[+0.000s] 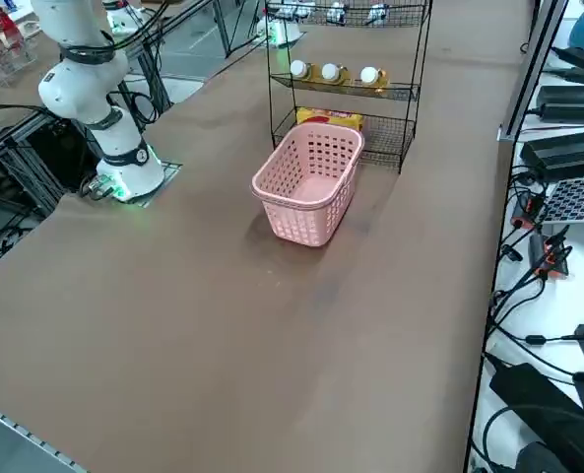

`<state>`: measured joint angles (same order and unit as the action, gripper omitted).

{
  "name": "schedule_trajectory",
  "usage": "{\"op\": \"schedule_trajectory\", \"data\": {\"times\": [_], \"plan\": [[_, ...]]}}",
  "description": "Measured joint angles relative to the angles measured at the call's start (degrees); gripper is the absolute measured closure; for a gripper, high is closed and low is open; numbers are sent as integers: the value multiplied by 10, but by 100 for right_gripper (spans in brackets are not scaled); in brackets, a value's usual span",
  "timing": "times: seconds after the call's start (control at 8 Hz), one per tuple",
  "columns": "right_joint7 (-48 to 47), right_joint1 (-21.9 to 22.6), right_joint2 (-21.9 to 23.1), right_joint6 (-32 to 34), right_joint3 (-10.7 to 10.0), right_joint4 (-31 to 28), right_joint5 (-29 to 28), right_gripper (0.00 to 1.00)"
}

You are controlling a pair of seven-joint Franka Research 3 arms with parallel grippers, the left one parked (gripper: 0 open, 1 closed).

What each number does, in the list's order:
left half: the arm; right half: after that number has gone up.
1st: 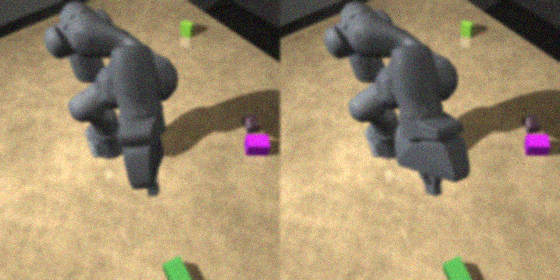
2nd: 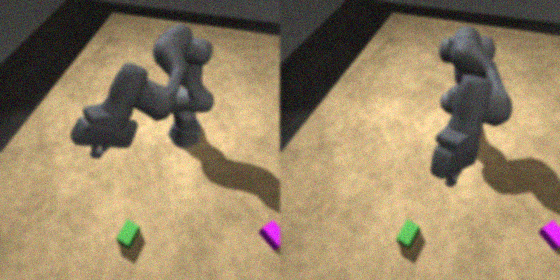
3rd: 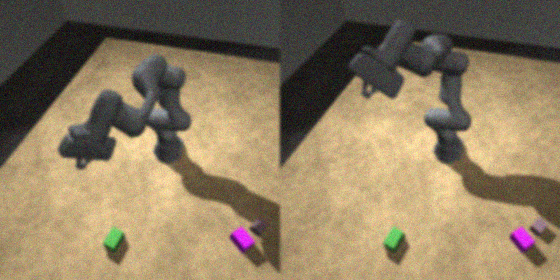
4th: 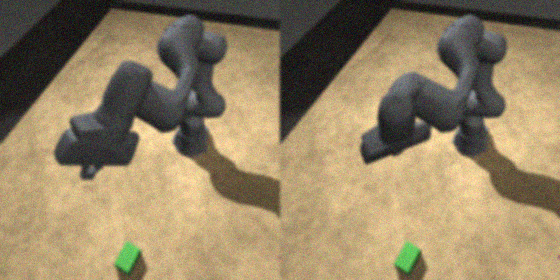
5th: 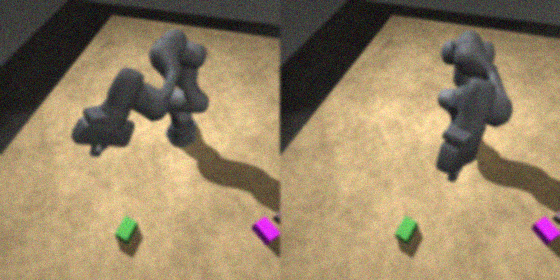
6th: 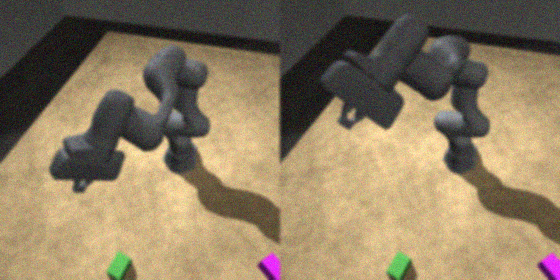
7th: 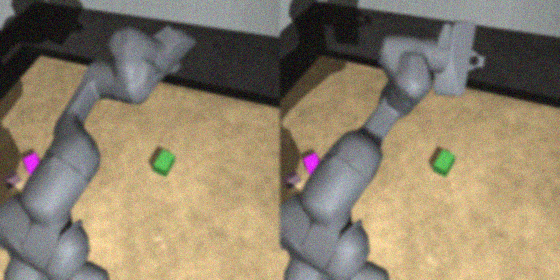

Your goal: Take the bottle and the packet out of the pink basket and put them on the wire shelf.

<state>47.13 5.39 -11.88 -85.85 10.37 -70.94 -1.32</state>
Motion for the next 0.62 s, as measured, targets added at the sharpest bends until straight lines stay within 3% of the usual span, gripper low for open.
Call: {"op": "schedule_trajectory", "data": {"times": [0.38, 0.62], "plan": [[-140, -28, 47, 7, -53, -87, 1, 0], [-249, -39, 74, -11, -67, -138, 21, 0]]}}
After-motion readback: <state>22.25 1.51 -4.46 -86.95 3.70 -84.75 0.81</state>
